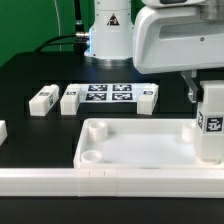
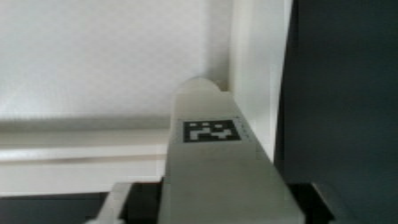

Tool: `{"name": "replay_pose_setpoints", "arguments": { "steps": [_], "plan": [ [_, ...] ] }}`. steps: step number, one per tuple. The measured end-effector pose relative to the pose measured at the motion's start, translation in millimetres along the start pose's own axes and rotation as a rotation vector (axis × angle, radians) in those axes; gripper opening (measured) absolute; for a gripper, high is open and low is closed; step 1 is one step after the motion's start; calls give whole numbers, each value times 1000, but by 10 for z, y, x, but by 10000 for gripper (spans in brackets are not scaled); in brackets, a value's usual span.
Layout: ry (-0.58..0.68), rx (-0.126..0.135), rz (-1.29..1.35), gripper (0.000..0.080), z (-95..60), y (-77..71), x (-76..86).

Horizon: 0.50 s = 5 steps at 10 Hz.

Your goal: Assemble desk

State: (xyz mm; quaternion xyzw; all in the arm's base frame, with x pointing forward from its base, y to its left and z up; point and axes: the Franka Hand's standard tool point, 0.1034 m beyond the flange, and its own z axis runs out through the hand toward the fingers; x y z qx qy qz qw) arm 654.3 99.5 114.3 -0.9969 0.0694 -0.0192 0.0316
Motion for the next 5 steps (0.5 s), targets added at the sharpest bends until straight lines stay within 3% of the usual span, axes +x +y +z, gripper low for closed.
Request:
{"name": "replay_pose_setpoints", "arguments": {
  "steps": [5],
  "plan": [
    [19,29,461,290,4,6,8]
  ]
}}
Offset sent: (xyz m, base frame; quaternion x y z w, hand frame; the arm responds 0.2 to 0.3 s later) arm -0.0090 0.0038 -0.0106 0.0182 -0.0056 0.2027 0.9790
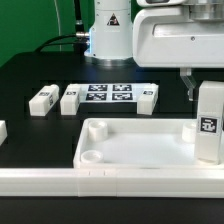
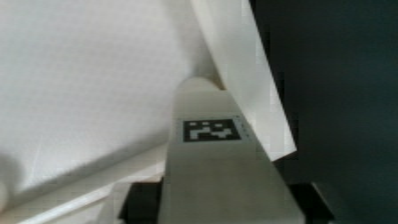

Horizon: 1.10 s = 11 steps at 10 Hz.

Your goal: Assemble desk

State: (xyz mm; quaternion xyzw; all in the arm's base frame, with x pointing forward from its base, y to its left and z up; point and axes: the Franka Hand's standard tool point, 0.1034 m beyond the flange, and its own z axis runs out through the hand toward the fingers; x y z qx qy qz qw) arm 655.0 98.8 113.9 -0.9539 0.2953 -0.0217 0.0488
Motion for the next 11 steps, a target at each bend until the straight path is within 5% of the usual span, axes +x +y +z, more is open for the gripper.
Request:
{"name": "replay_pose_setpoints", "arguments": {
  "steps": [7,9,11],
  "plan": [
    [-23,23,556,290,9,-7,0],
    [-29,17,518,367,16,-5,-15],
    [-39,10,445,618,5,-13,-16]
  ]
}}
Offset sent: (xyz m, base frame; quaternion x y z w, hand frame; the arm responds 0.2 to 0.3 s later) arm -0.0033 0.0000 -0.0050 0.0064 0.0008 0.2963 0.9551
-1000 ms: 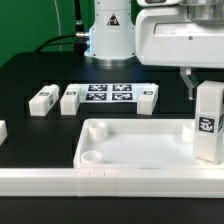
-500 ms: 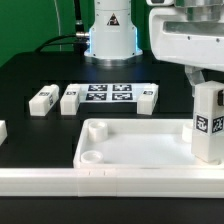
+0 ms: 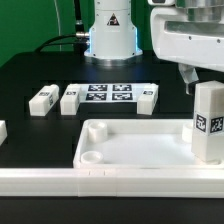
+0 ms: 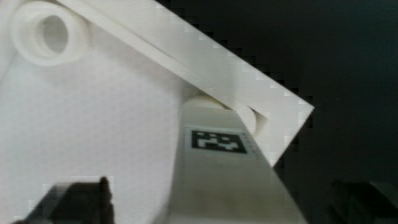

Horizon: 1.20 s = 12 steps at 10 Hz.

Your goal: Assemble desk

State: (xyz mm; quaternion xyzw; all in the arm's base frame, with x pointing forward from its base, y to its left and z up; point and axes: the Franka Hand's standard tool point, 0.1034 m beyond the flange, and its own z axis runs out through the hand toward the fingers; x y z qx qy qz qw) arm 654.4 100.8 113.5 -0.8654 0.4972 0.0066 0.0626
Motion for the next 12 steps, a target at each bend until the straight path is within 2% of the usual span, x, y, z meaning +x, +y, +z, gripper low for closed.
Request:
{"name": "replay_pose_setpoints", "arguments": {
  "steps": [1,6,7,8,12],
  "plan": [
    [-8,-15,-52,640,-4,14,-16],
    [-10,-16,-439,649,9,20,-16],
    [7,-54,-586,649,21,47,-21],
    [16,-68,-697,649,27,48,-21],
    [10,-73,-981,649,29,50,-14]
  ]
}}
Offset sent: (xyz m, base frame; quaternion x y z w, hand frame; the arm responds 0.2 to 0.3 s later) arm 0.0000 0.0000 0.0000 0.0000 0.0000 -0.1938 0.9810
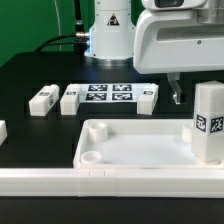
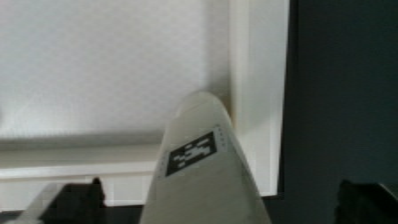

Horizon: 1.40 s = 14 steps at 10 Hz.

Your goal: Assemble desk

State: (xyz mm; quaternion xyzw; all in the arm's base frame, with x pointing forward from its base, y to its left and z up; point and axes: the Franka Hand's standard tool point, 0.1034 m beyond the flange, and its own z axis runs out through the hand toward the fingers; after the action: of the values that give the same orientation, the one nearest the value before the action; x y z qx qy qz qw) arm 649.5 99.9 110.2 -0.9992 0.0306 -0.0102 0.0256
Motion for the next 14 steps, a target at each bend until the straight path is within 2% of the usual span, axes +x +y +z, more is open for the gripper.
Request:
{"name": "replay_pose_setpoints", "arguments": {
  "steps": [4,5,6,7,8,12,14],
  "plan": [
    [4,-3,-310,649,-74,-17,59],
    [5,-3,-402,563,-82,-11,67],
    [3,-4,-505,427,-73,0,62],
    [3,-2,-485,427,-72,-3,60],
    [3,-3,-485,288,-71,7,63],
    [4,-2,-424,288,-71,8,64],
    [23,13,-191,289,-61,18,77]
  ]
}}
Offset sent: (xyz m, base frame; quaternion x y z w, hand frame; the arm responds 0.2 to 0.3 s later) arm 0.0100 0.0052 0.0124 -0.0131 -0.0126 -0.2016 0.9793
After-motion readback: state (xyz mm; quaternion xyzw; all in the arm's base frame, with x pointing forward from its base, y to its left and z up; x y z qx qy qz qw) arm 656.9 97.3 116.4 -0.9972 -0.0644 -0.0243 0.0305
